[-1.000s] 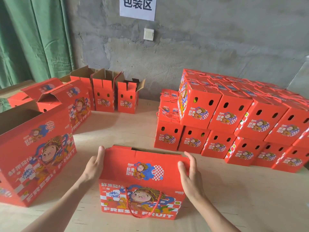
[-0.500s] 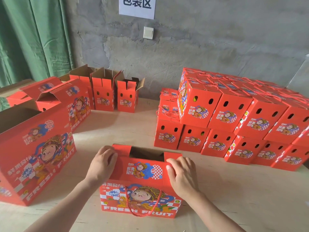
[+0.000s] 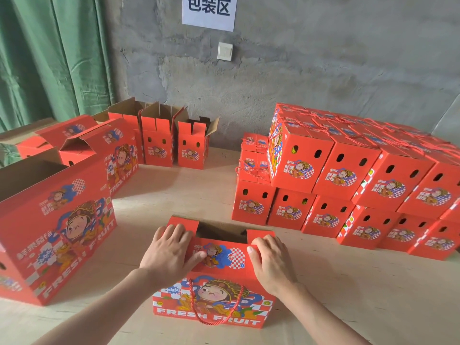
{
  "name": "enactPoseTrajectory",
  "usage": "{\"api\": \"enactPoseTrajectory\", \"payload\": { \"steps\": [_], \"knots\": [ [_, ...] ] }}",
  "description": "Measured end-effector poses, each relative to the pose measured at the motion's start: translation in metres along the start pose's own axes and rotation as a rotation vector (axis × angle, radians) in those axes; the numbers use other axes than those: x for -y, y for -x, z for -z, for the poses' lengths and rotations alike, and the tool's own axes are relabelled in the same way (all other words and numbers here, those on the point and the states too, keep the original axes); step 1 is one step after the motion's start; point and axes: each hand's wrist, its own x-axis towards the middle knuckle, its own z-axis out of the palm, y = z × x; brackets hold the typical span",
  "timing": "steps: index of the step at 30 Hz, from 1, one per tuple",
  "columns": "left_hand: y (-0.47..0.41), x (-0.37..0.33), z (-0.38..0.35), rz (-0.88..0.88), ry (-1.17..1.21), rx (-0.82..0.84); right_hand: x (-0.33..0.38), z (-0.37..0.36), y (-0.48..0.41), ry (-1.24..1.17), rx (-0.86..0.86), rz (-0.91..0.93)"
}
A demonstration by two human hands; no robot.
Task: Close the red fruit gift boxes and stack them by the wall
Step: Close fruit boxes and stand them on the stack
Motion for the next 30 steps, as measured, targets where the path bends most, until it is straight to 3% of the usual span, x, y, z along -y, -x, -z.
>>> {"api": "enactPoseTrajectory", "payload": {
  "steps": [9, 13, 22, 30],
  "knots": [
    [-0.005, 0.01, 0.0, -0.043, -0.022, 0.193, 0.005, 0.002, 0.006, 0.064, -0.049, -0.029],
    [-0.005, 0.01, 0.004, -0.049, -0.058, 0.303, 0.01, -0.001, 0.016, 0.213, 0.069, -0.059],
    [-0.012, 0.014, 0.001, -0.031, -0.012, 0.376, 0.007, -0.005, 0.012, 0.254, 0.195, -0.114],
    [-0.015, 0.013, 0.002, -0.078, 0.021, 0.471, 0.009, -0.007, 0.015, 0.281, 0.17, -0.161]
  ]
}}
